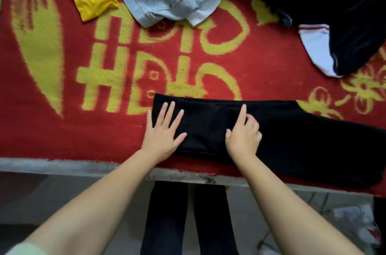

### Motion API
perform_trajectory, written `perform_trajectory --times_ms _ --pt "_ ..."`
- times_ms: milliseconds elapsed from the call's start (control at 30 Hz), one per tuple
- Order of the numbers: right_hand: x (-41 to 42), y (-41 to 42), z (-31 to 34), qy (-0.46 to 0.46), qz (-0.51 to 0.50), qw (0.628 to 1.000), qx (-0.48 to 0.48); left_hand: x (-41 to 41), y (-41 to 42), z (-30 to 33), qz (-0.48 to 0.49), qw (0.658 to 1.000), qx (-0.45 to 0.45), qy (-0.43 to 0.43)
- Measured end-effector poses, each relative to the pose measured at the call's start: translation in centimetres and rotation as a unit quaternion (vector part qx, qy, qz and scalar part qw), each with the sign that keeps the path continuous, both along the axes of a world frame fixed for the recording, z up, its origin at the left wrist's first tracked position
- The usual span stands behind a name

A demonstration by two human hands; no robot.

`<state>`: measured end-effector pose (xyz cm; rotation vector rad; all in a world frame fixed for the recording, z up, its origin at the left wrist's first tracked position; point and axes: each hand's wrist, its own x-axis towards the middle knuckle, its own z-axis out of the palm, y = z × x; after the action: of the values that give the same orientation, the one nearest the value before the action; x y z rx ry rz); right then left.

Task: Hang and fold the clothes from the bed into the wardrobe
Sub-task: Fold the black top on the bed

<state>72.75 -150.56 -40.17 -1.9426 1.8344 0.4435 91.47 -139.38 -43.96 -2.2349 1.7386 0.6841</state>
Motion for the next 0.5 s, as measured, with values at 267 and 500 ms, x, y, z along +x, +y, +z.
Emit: perform_trajectory --times_ms 267,500 --pt "-2.1 2.3 -5.5 -0.011 0.217 0.976 0.013 -0.2 1.0 -2.6 -0.047 0.995 -0.082 -0.034" --pt "-1.9 1.8 -5.2 -0.013 0.244 0.97 -0.004 0.3 0.3 -1.2 0.139 0.977 -0.143 0.08"
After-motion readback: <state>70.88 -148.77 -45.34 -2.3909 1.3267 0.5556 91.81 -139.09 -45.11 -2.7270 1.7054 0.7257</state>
